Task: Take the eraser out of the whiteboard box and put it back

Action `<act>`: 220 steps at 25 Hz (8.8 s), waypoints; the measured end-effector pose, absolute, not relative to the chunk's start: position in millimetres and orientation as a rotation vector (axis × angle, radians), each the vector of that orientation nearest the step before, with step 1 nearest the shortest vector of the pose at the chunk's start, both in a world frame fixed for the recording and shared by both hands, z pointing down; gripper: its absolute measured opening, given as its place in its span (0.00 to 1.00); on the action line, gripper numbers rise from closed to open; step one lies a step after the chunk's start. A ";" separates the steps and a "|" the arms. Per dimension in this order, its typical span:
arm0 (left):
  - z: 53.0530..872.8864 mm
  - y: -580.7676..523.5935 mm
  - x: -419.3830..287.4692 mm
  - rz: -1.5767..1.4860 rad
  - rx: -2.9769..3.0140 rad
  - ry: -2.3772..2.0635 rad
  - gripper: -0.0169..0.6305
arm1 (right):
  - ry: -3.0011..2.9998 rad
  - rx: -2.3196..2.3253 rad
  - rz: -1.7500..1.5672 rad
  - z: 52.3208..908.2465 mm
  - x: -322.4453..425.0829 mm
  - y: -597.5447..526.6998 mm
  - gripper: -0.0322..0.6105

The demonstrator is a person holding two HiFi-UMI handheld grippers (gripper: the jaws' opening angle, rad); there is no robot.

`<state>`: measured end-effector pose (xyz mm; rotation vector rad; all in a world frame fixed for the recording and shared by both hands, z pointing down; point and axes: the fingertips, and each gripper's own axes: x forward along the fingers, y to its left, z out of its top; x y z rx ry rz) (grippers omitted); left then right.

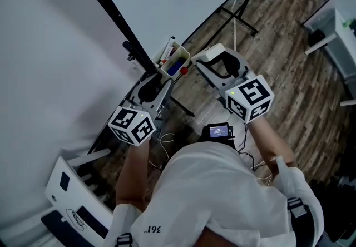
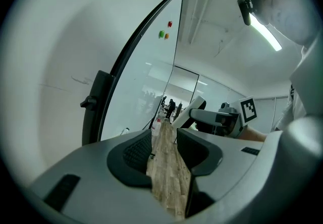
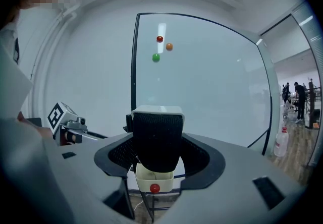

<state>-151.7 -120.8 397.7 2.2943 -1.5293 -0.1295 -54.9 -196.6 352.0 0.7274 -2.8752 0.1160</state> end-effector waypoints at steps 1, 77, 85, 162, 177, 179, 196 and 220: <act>399.0 -123.3 -153.2 -0.120 2.292 -1.535 0.28 | -2.871 0.718 0.114 354.4 -58.7 -198.3 0.48; 501.3 -150.5 -177.6 0.039 2.104 -1.534 0.28 | -2.552 0.362 0.128 541.4 -172.5 -228.0 0.48; 497.3 -148.7 -173.3 0.037 2.108 -1.528 0.28 | -2.556 0.357 0.130 535.1 -171.9 -223.7 0.48; 381.2 -101.8 -133.6 -0.168 2.353 -1.483 0.28 | -2.802 0.683 0.069 372.2 -66.0 -173.3 0.53; 365.1 -82.7 -125.4 -0.226 2.338 -1.473 0.28 | -2.846 0.737 0.115 346.2 -30.0 -146.3 0.35; 364.3 -80.5 -123.9 -0.231 2.342 -1.469 0.28 | -2.851 0.744 0.122 345.2 -25.7 -142.9 0.32; 372.1 -58.2 -118.9 -0.242 2.314 -1.449 0.28 | -2.844 0.821 0.191 351.2 7.1 -122.3 0.17; 415.5 -29.4 -102.8 -0.168 2.233 -1.377 0.28 | -2.745 0.854 0.346 399.3 28.5 -96.9 0.15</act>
